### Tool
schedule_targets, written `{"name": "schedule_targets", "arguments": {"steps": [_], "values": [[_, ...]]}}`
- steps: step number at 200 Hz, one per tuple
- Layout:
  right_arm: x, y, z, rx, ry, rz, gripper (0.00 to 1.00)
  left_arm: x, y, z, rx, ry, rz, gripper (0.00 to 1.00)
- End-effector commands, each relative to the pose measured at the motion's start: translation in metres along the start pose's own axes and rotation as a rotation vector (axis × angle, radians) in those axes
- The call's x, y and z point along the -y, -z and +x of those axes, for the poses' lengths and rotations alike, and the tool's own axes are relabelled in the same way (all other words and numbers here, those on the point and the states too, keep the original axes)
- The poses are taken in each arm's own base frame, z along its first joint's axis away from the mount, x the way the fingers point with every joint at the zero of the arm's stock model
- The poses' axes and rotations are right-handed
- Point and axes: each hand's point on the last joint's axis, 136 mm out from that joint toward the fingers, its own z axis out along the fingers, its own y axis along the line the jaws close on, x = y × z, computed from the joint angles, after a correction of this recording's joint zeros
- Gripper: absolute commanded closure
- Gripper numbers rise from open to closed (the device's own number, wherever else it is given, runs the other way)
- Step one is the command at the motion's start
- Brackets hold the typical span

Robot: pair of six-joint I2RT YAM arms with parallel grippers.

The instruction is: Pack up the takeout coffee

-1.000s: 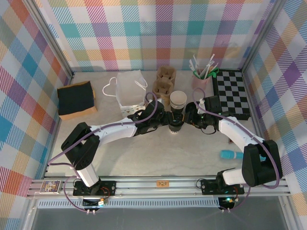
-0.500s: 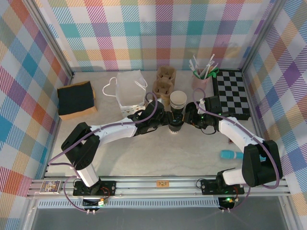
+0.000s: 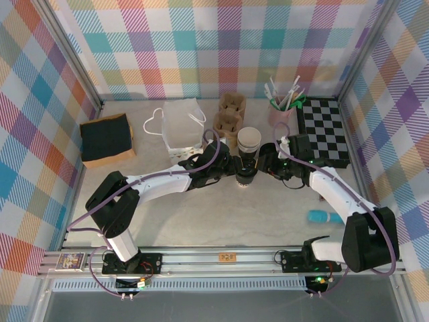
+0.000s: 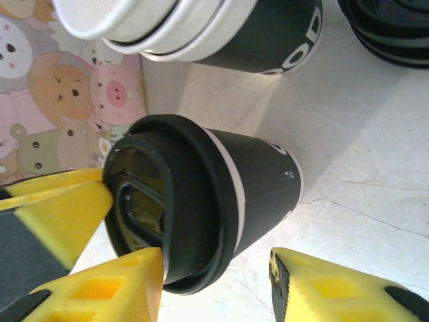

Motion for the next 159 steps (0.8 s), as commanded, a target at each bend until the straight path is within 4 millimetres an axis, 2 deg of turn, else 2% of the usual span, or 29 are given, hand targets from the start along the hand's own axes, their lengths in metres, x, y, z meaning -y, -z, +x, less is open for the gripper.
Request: {"name": "schedule_targets", "arguments": {"steps": [1, 63, 159], "values": [[-0.018, 0.008, -0.008, 0.011, 0.025, -0.047, 0.53, -0.005, 0.004, 0.005, -0.031, -0.015, -0.028, 0.65], [-0.012, -0.006, -0.006, -0.031, 0.004, -0.046, 0.54, -0.006, 0.004, 0.005, -0.031, -0.014, -0.031, 0.66], [0.002, -0.020, 0.003, -0.060, -0.023, -0.032, 0.63, -0.010, 0.002, 0.008, -0.035, -0.013, -0.041, 0.66]]}}
